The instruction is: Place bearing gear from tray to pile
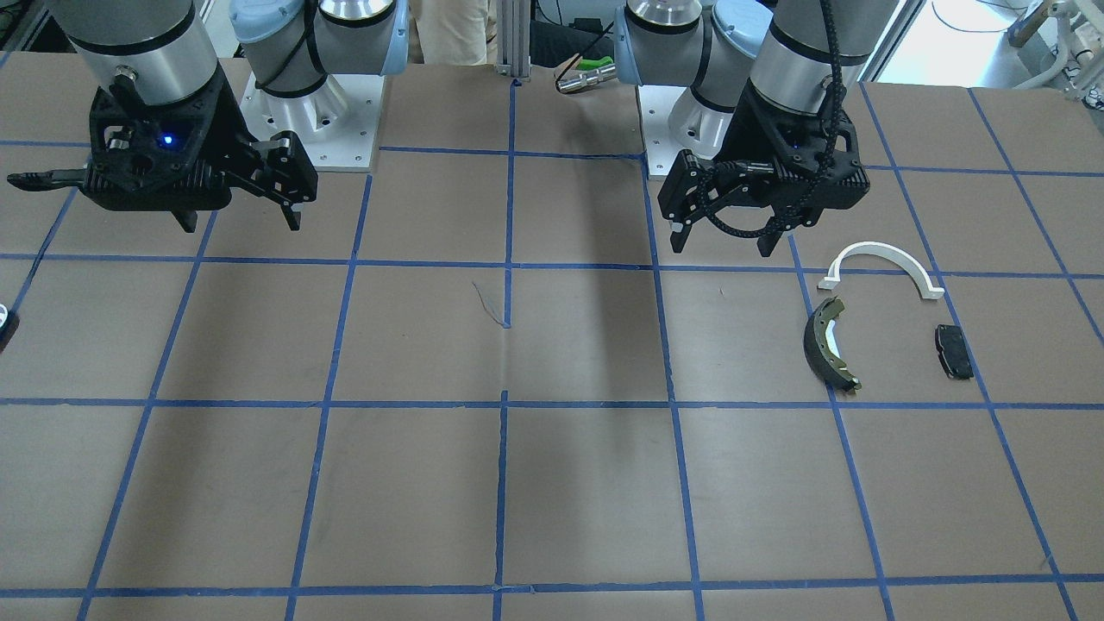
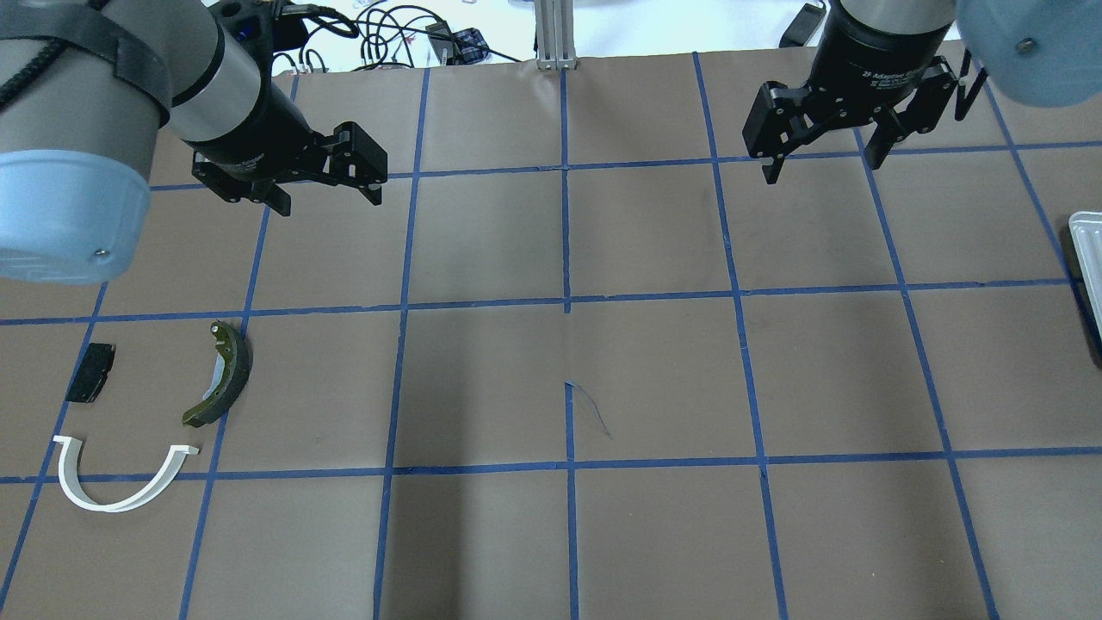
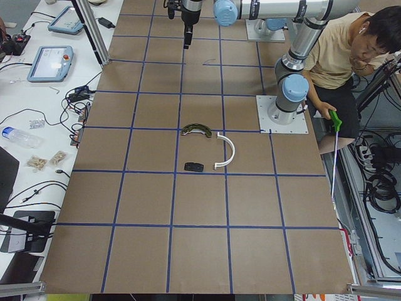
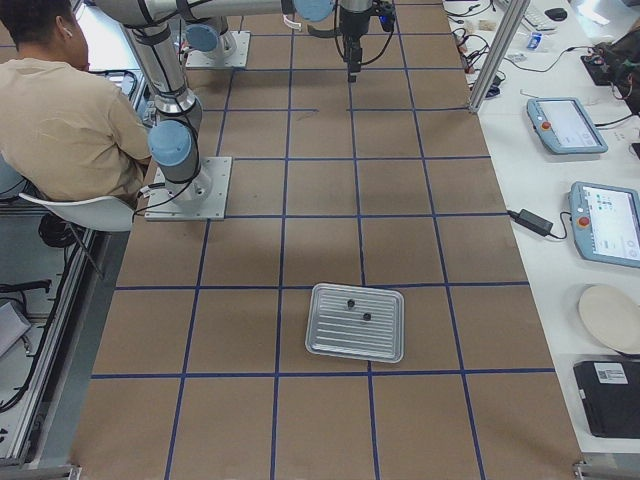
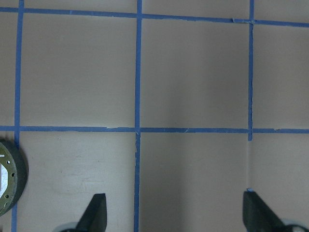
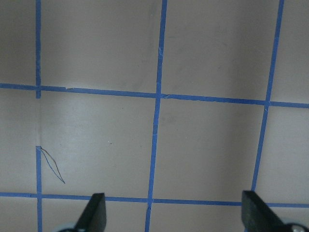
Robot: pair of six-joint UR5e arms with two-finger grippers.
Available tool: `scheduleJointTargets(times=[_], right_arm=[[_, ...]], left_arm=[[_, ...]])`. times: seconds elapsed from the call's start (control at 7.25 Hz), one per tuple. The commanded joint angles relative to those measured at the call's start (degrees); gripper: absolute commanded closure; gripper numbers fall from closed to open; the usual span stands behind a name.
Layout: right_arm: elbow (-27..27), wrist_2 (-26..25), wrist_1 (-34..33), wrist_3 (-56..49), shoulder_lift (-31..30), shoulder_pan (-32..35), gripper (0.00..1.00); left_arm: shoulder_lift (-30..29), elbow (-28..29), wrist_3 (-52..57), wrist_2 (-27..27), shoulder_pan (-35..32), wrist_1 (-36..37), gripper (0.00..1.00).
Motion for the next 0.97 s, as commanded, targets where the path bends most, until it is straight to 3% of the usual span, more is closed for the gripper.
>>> scheduleJointTargets(times=[0.0, 0.28, 0.41, 0.83], right_arm=[[-0.1, -0.3, -0.2, -0.1, 0.2, -0.4, 0.0], [-0.2, -0.9, -0.1, -0.1, 0.2, -1.0, 0.0], [-0.2, -0.6, 1.0, -0.2, -0.1, -5.4, 0.0], [0.3, -0.5, 1.2, -23.9, 0.3, -21.7, 0.0]], left_arm=[[0.2, 0.5, 0.1, 0.0, -0.4, 0.0, 0.0], [0.2, 0.2, 0.1, 0.0, -0.4, 0.0, 0.0], [0.1, 0.2, 0.1, 0.0, -0.4, 0.0, 0.0], [-0.8, -0.1, 0.0, 0.0, -0.6, 0.0, 0.0]])
